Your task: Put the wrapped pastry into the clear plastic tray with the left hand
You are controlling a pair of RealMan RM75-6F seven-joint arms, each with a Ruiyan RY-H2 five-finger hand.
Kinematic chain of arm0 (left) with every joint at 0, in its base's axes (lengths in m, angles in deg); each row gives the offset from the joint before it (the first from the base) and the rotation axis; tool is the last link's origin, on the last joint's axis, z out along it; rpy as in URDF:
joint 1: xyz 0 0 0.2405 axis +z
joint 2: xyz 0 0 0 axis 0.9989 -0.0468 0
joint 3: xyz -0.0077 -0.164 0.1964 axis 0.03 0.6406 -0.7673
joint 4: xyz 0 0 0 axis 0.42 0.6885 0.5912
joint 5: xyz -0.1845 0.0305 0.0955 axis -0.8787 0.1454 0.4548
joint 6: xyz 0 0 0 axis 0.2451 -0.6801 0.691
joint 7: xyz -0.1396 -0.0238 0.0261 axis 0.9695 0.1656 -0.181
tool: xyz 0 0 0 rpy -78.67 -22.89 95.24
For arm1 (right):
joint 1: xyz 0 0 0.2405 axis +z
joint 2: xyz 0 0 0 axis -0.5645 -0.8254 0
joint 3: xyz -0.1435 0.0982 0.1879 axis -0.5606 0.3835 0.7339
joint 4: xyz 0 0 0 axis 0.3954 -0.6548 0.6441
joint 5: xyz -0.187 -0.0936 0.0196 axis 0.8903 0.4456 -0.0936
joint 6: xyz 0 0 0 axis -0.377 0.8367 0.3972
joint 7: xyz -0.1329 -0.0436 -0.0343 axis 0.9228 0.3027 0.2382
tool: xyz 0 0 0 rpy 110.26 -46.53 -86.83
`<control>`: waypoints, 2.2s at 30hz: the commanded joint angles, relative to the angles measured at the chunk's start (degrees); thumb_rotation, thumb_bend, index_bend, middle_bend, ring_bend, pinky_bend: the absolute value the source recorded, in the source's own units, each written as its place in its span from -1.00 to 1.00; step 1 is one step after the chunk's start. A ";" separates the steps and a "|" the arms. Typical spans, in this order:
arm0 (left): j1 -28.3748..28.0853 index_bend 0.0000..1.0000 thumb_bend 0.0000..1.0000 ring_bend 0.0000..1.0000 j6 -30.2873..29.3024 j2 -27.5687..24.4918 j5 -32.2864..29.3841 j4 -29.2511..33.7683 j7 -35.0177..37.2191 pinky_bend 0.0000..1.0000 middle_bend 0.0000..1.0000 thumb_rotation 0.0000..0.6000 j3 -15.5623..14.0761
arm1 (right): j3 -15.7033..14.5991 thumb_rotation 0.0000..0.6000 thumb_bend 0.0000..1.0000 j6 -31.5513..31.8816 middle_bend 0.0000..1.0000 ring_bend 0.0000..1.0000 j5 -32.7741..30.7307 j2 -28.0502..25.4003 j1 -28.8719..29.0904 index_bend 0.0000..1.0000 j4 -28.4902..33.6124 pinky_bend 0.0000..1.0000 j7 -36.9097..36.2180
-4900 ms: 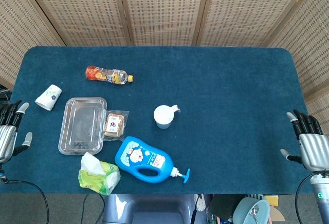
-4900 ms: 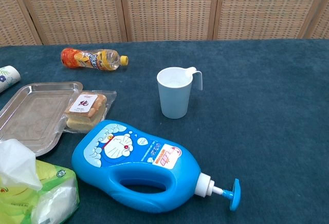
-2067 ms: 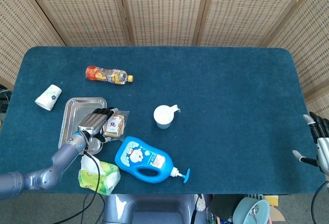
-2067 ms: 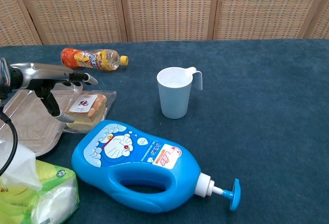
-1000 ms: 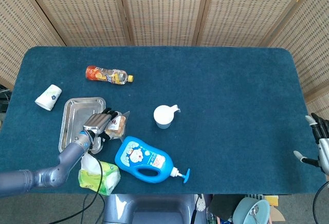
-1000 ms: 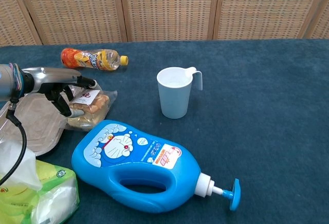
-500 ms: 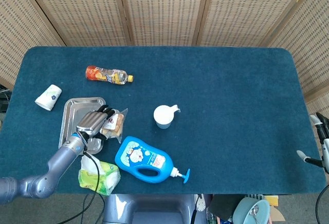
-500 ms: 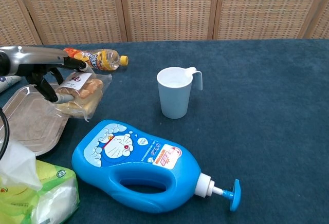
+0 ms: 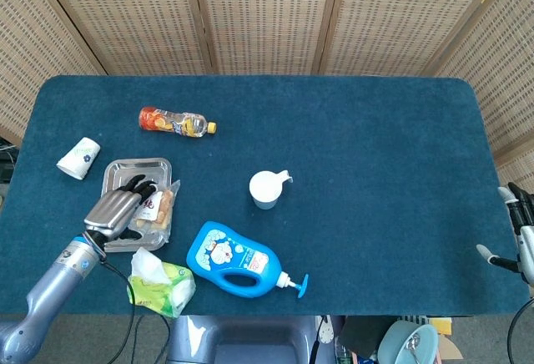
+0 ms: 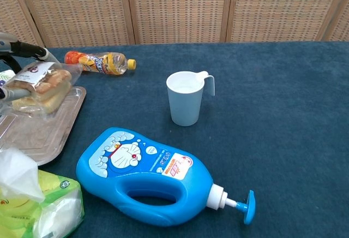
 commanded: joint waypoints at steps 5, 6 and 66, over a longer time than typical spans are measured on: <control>5.09 -0.54 -0.02 -0.96 0.45 -4.30 3.94 -6.89 9.27 -0.57 -0.66 1.00 0.47 | 0.08 1.00 -0.64 -1.11 -1.00 -1.00 -0.44 0.42 0.52 -1.00 1.11 -1.00 2.26; 5.42 -0.54 -0.02 -0.96 0.57 -4.37 4.44 -7.22 9.87 -0.57 -0.66 1.00 0.44 | 0.07 1.00 -0.64 -1.25 -1.00 -1.00 -0.43 0.49 0.60 -1.00 1.13 -1.00 2.35; 31.92 -1.00 -0.23 -1.00 -37.10 -4.98 27.57 -11.35 4.98 -1.00 -1.00 1.00 2.79 | 0.11 1.00 -0.64 -2.55 -1.00 -1.00 -1.16 -1.70 1.04 -1.00 8.29 -1.00 9.46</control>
